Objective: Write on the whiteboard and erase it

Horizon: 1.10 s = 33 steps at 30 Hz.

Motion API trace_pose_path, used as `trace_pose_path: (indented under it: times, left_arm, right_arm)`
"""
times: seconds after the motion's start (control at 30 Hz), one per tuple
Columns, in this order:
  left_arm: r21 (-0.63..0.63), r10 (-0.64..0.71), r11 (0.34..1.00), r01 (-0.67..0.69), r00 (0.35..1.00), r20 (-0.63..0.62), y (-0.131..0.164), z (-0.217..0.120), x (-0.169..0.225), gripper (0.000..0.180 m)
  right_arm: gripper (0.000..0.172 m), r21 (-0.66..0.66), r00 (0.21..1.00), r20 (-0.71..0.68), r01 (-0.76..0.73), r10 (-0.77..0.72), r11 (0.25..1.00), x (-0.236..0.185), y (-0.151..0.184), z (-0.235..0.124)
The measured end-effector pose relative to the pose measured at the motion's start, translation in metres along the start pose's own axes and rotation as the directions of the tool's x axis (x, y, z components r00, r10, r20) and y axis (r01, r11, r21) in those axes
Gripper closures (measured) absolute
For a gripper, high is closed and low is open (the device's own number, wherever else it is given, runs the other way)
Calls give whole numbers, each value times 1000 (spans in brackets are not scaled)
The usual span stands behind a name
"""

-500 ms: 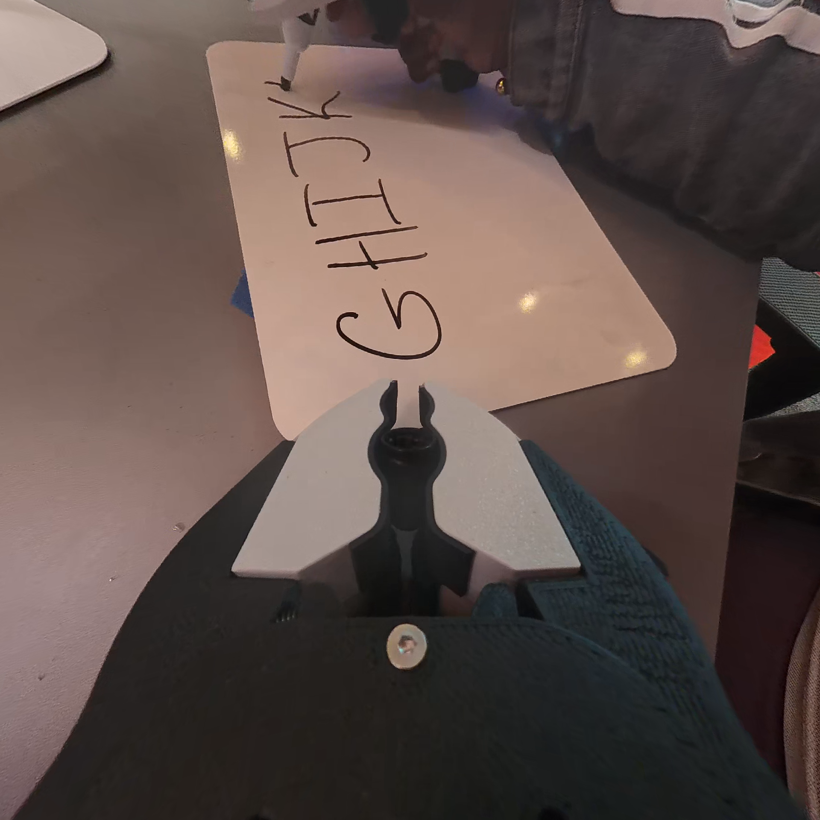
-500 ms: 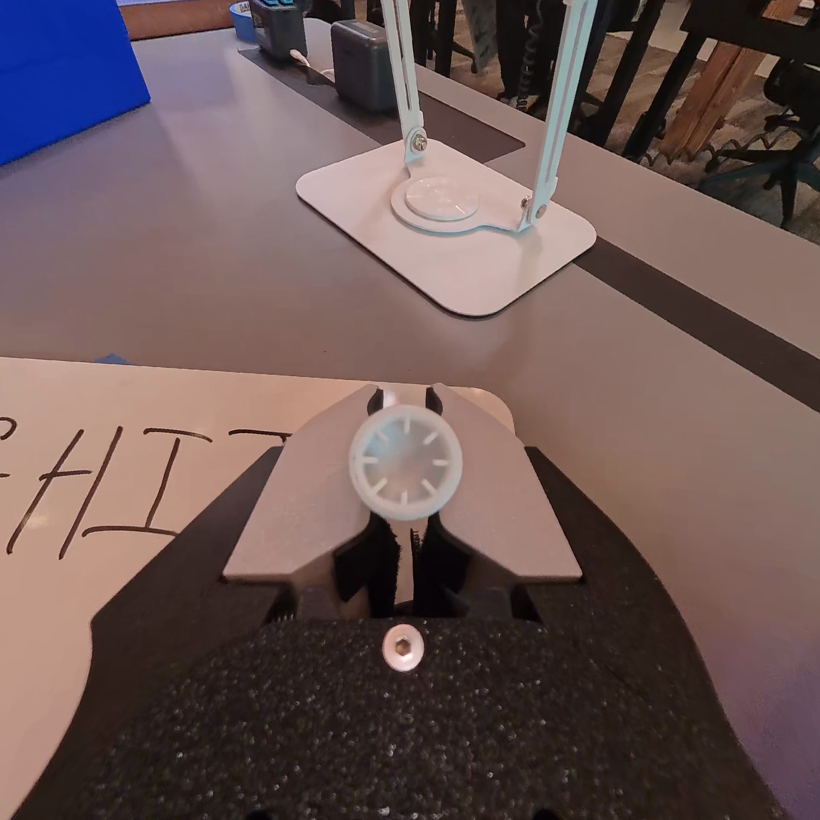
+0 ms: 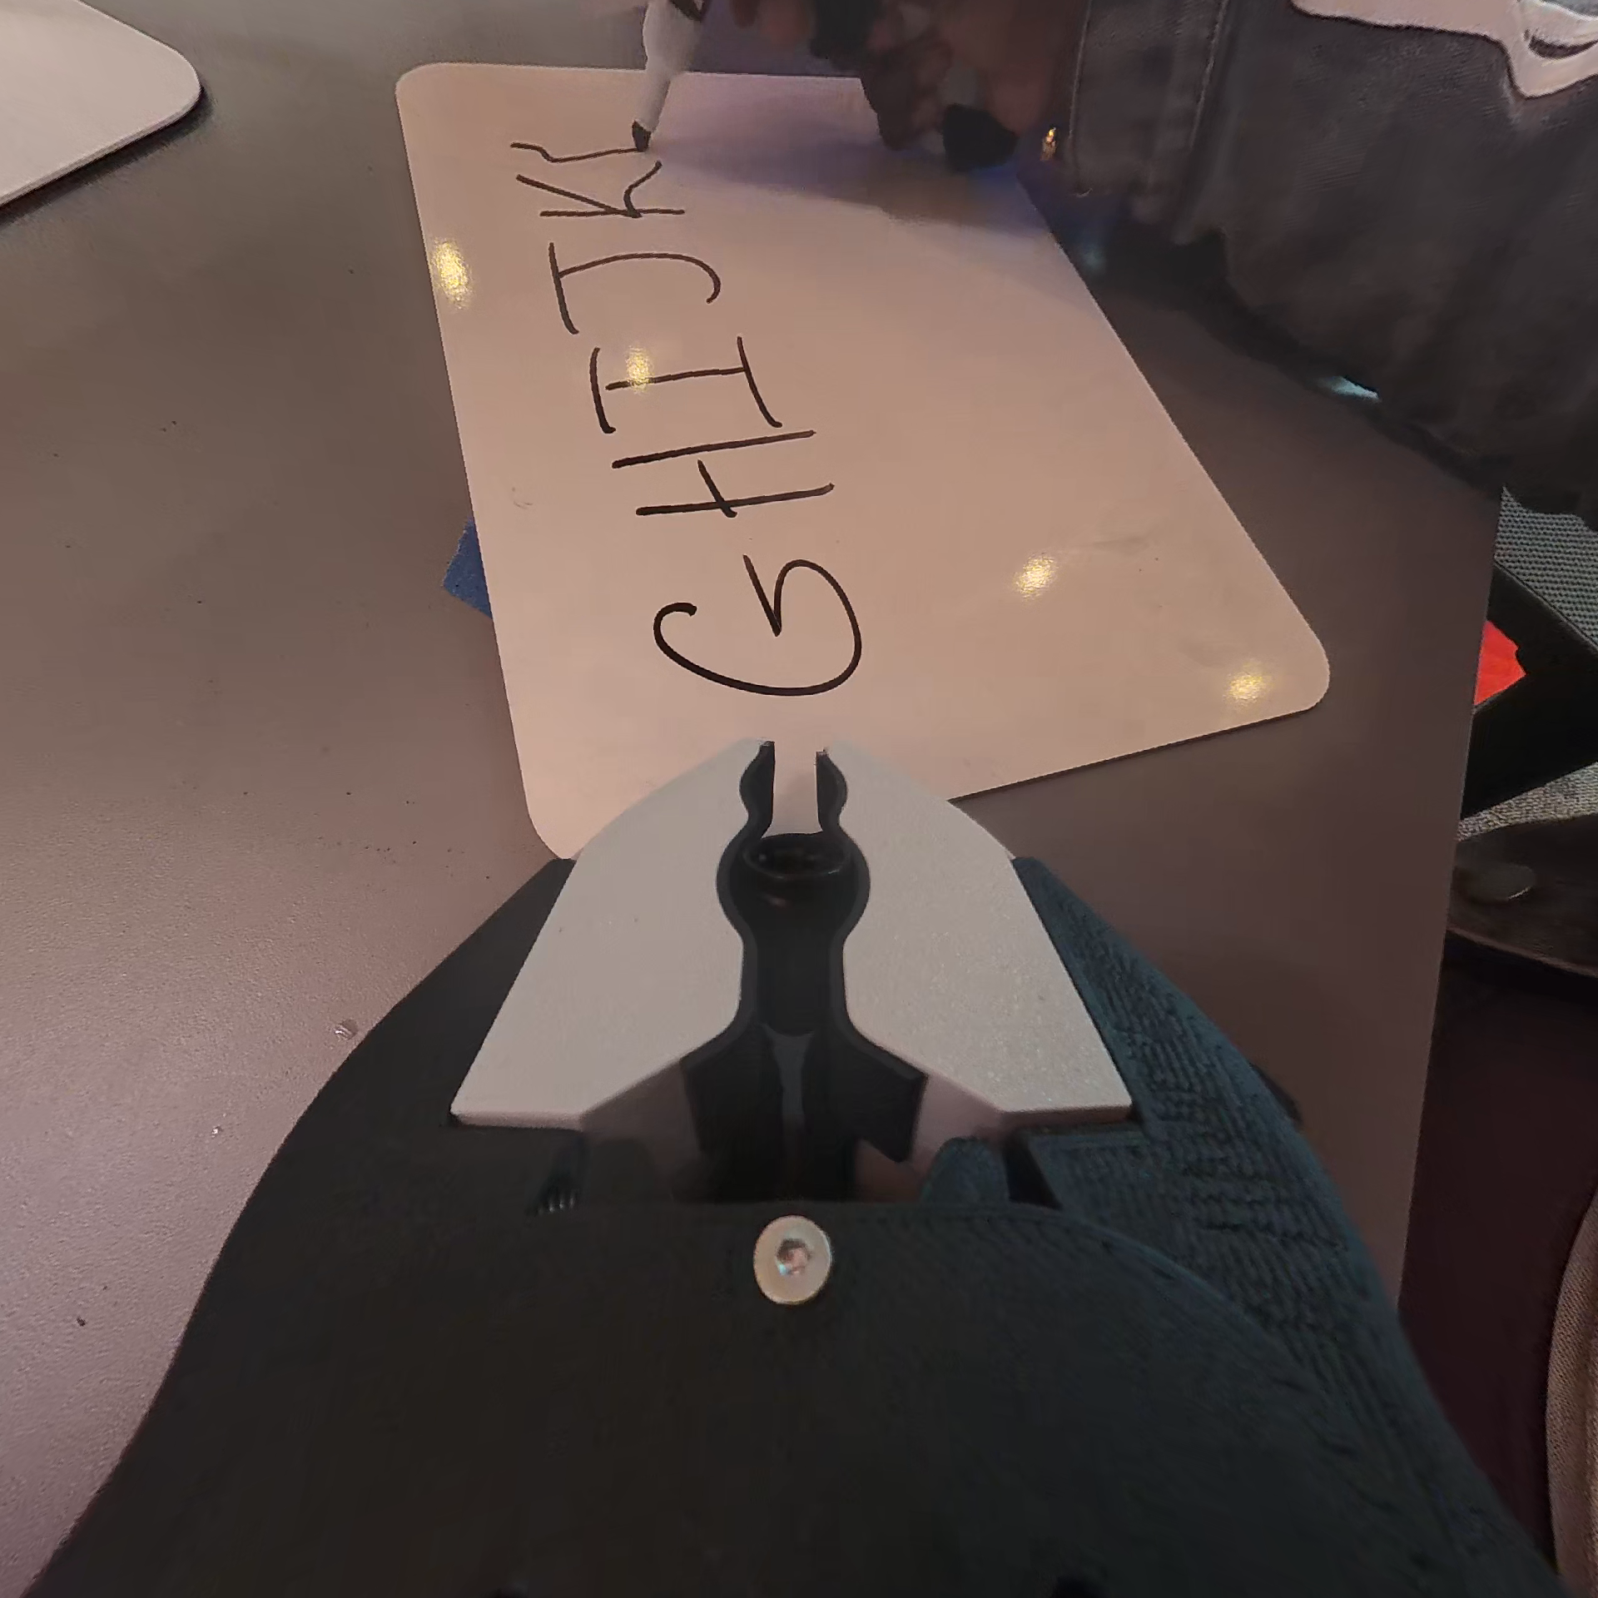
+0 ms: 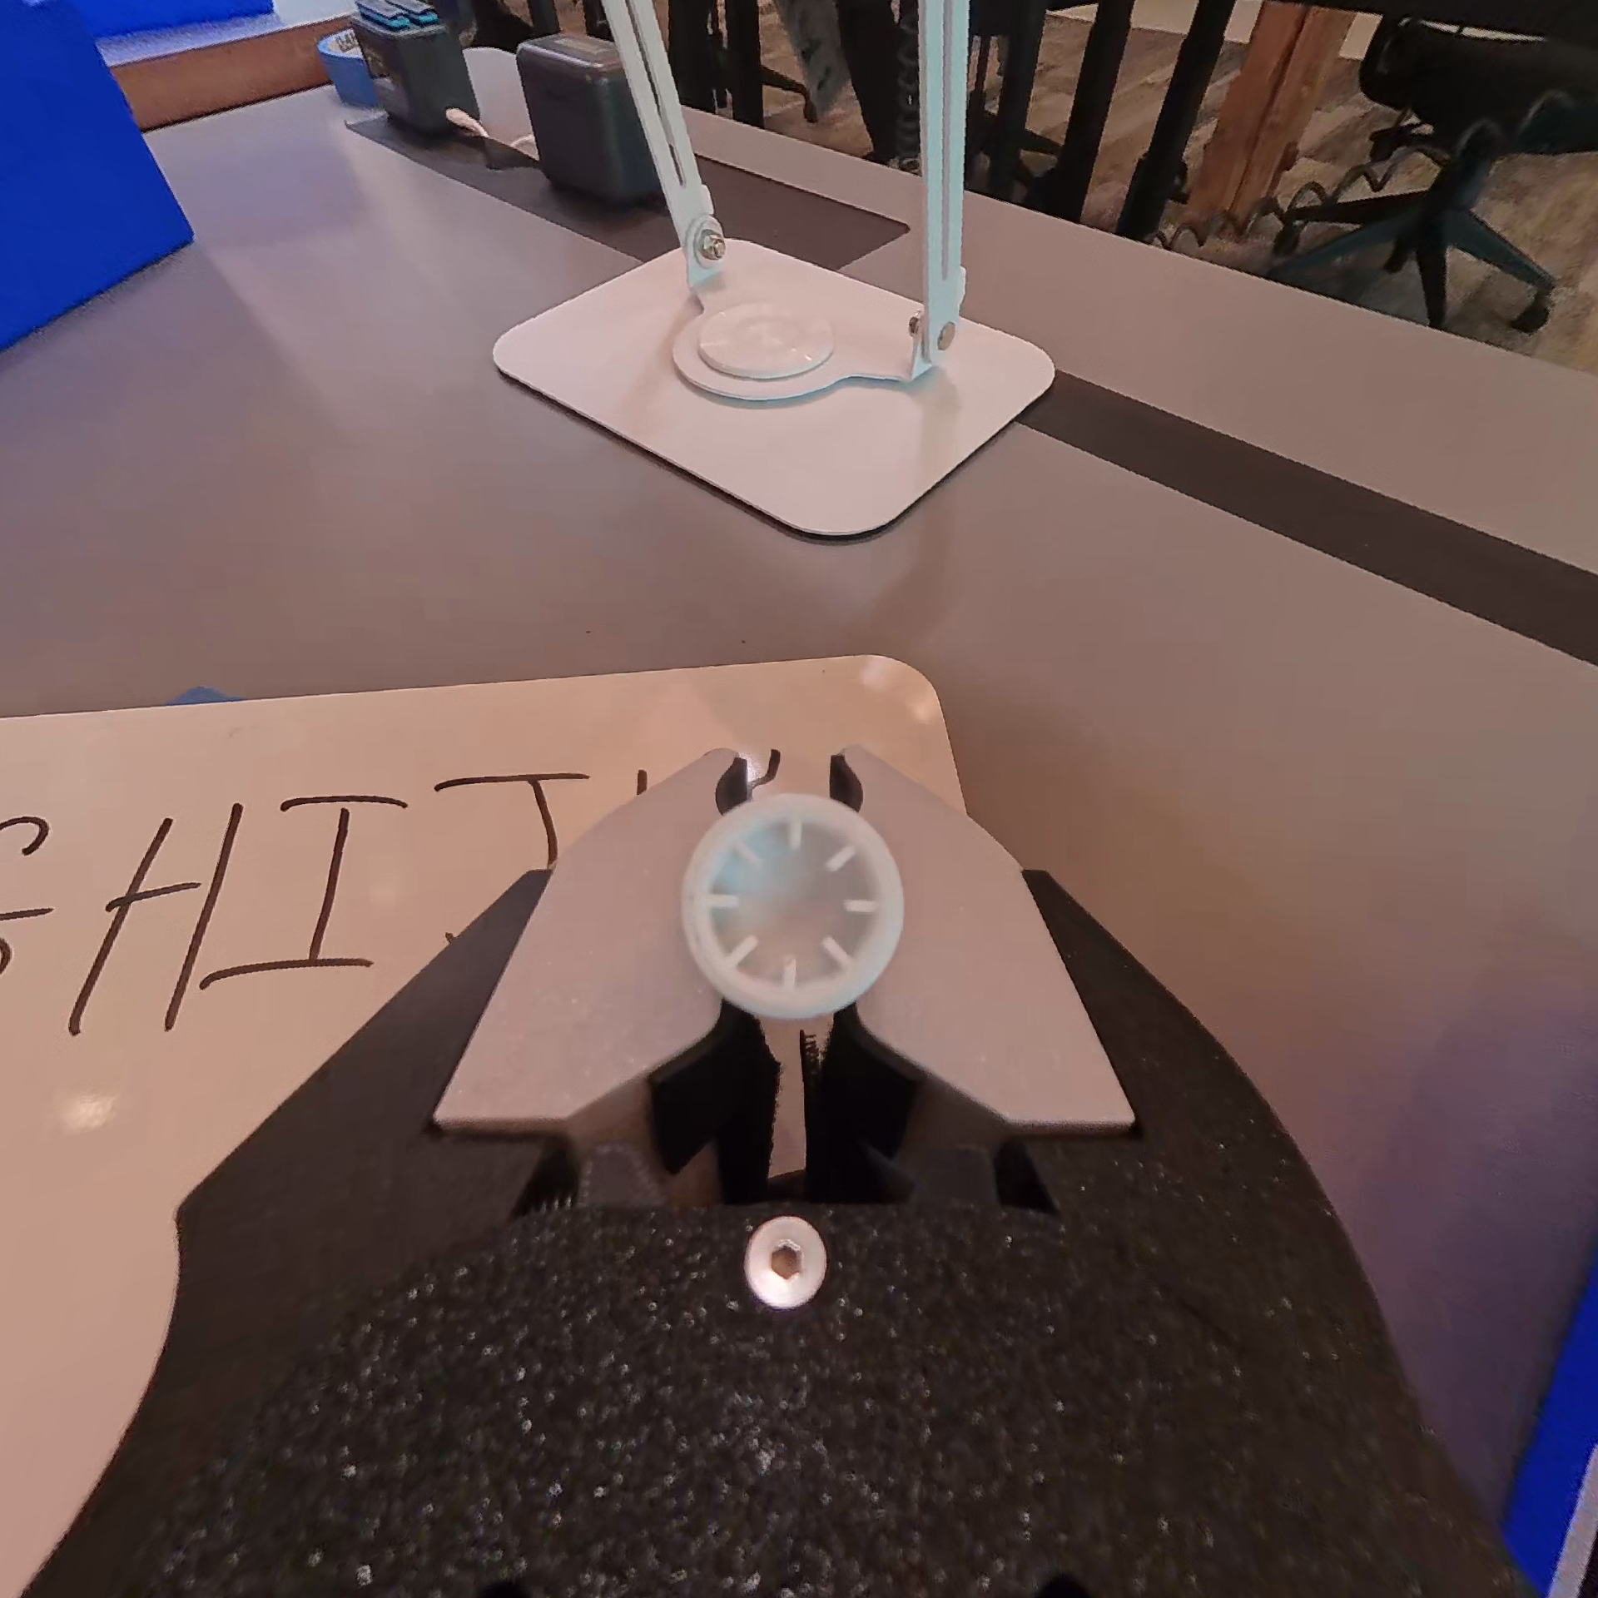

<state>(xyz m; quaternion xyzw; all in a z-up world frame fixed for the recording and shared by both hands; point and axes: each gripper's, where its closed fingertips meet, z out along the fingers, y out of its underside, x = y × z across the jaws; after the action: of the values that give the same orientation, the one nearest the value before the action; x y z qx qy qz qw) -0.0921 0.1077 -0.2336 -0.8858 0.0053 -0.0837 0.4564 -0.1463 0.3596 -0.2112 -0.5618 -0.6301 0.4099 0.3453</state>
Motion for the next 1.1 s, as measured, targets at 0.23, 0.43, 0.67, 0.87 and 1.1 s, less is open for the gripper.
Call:
trace_pose_path:
  times: [0.23, 0.43, 0.67, 0.87, 1.1]
  left_arm:
    - [2, -2, 1000, 2, 1000, -1, 0, 0, 0, 171]
    - [76, -15, 997, 18, 999, -40, -9, -7, 3, 171]
    - [285, 44, 958, -17, 995, -88, -32, -26, 11, 171]
    - [285, 76, 957, -56, 995, -60, -31, -25, 12, 171]
    - [241, 139, 962, -125, 989, -41, -26, -21, 16, 171]
  right_arm:
    - [153, 17, 988, -136, -66, 68, 998, 33, 0, -3]
    - [153, 297, 978, 92, -205, 186, 932, -23, -52, -26]
    - [153, 209, 672, 712, -483, 206, 850, -212, -87, -48]
    - [153, 126, 627, 764, -377, 153, 918, -282, -78, -34]
    - [153, 100, 680, 727, -237, 92, 966, -304, -64, -22]
